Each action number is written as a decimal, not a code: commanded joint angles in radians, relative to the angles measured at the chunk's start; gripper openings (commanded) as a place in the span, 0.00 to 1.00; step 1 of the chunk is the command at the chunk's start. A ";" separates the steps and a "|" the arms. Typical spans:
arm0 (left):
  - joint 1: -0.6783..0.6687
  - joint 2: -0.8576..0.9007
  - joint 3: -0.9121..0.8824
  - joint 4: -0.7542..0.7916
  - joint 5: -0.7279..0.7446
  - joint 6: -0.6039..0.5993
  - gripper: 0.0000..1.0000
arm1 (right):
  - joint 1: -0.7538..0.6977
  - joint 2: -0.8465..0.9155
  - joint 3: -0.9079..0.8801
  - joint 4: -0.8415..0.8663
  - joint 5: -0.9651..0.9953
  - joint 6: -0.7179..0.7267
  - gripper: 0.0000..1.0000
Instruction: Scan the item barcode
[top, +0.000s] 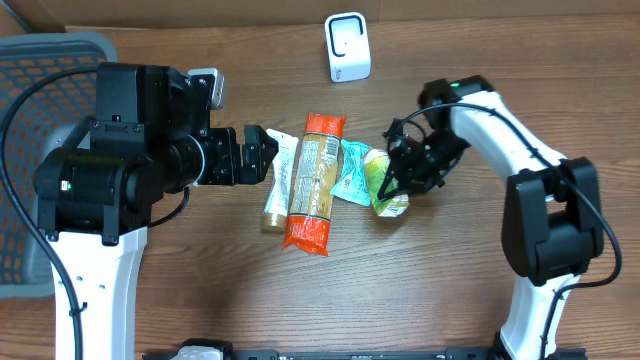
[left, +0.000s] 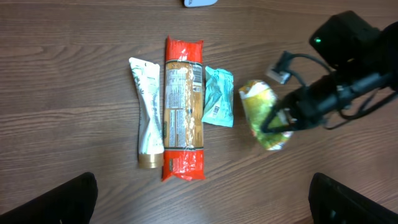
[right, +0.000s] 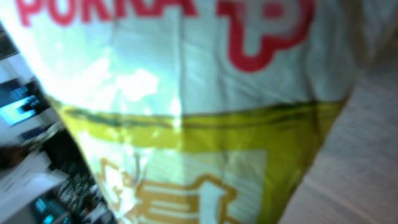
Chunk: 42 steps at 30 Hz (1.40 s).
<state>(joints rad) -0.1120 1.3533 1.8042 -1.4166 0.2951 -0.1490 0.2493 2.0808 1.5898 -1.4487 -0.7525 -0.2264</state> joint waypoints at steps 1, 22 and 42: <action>-0.008 0.006 0.003 0.003 0.008 0.022 0.99 | -0.043 -0.066 0.029 -0.074 -0.205 -0.286 0.08; -0.008 0.006 0.003 0.003 0.008 0.022 0.99 | 0.161 -0.064 0.024 0.127 1.203 0.828 0.04; -0.008 0.006 0.003 0.003 0.008 0.022 1.00 | 0.329 0.034 -0.006 0.087 1.049 0.789 0.44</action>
<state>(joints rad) -0.1120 1.3533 1.8042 -1.4147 0.2951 -0.1490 0.5766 2.1098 1.5875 -1.4055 0.4526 0.6468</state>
